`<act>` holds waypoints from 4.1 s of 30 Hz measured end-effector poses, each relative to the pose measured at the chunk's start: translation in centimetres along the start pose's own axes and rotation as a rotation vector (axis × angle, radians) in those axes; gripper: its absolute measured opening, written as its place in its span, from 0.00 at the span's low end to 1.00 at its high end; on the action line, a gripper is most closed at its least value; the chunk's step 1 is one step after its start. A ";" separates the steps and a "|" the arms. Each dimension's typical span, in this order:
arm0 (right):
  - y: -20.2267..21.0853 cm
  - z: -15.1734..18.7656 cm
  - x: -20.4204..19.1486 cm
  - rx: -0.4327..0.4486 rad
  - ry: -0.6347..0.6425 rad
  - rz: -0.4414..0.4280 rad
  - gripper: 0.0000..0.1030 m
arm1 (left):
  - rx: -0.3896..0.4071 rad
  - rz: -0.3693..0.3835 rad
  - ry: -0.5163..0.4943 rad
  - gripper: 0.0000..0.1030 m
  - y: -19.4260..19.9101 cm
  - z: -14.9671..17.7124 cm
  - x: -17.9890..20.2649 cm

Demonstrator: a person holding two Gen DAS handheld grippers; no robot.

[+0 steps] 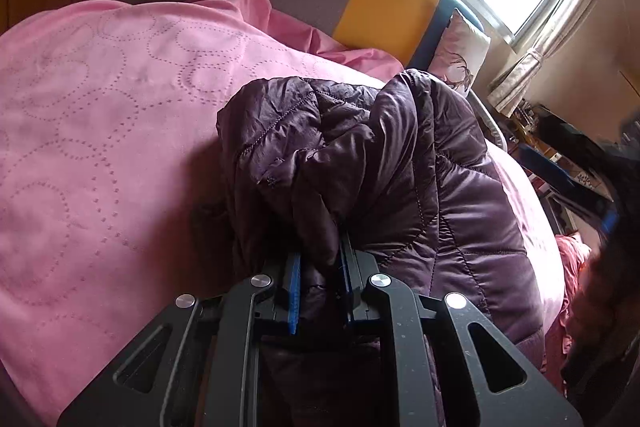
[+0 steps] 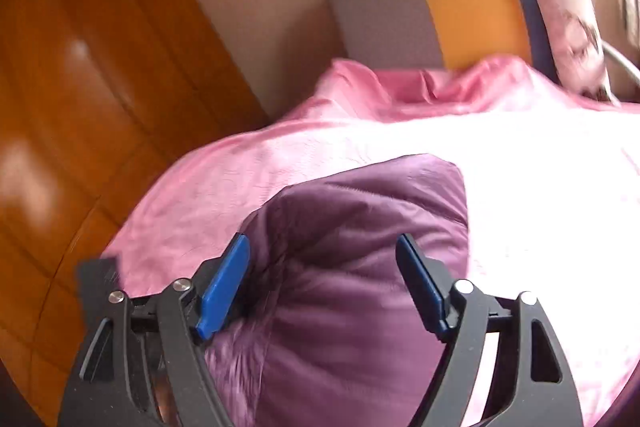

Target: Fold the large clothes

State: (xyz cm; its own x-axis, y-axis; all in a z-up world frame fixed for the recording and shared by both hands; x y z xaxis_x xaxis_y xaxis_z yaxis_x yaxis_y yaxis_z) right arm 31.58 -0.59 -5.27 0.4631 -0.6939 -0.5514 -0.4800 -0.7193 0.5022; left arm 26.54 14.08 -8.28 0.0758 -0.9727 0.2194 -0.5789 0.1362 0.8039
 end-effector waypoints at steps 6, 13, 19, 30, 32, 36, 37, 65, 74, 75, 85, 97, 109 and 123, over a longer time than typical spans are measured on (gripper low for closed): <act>-7.8 1.9 2.8 -0.139 -0.014 0.134 0.71 | 0.009 -0.022 -0.003 0.15 -0.3 0.9 -1.2; -10.8 4.9 3.8 -0.116 0.118 0.233 0.78 | 0.066 -0.177 -0.027 0.26 1.4 1.2 -2.0; -10.1 3.8 4.7 -0.123 0.072 0.185 0.79 | 0.123 -0.219 -0.042 0.71 3.9 1.2 -0.7; -0.9 1.3 4.7 -0.017 -0.087 -0.067 0.90 | 0.147 -0.264 -0.110 0.76 4.4 2.0 0.3; 1.5 1.5 5.8 0.004 -0.105 -0.074 0.93 | 0.152 -0.269 -0.115 0.78 4.4 2.1 0.3; 5.1 2.8 7.7 0.016 -0.142 -0.078 0.98 | 0.160 -0.271 -0.118 0.80 4.4 2.3 0.1; 5.8 3.2 8.3 0.016 -0.157 -0.079 0.98 | 0.161 -0.269 -0.116 0.80 4.4 2.4 0.1; 3.2 8.9 9.8 -0.156 -0.366 -0.401 0.98 | -0.033 0.253 0.134 0.78 -1.1 5.2 -4.1; 3.6 7.4 9.0 -0.169 -0.259 -0.447 0.64 | -0.029 0.393 0.136 0.73 -1.2 4.6 -1.1; 4.5 7.2 9.0 -0.152 -0.233 -0.437 0.62 | -0.029 0.402 0.121 0.73 -1.2 4.4 -0.1; 19.3 3.2 18.3 0.067 -0.201 -0.227 0.60 | -0.106 0.535 -0.090 0.72 -5.0 2.2 18.3; 27.8 6.9 30.8 0.111 -0.393 0.057 0.93 | -0.091 0.346 -0.348 0.74 -9.8 3.8 33.0; 26.8 -3.6 25.3 0.204 -0.176 0.472 0.93 | 0.056 0.141 -0.313 0.78 -9.0 0.9 29.6; 10.6 -1.7 31.1 -0.125 -0.068 0.622 0.98 | 0.001 0.095 -0.217 0.79 -11.3 2.5 27.0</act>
State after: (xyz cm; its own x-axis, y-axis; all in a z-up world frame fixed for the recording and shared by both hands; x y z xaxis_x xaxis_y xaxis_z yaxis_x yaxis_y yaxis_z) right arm 42.21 -29.85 -15.95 0.0753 -0.9825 -0.1703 -0.5514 -0.1833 0.8139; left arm 33.13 -14.17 -12.81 -0.1553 -0.9732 0.1697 -0.5761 0.2288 0.7847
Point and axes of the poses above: each gripper's, at about its wrist camera, not at the fingertips, and y roughly against the way its jaws point, x to its right, z to its underside, the point moved 8 cm from there along -y, roughly the way its jaws point, and after that the axes turned 15 degrees about -z, right-handed, at the moved point
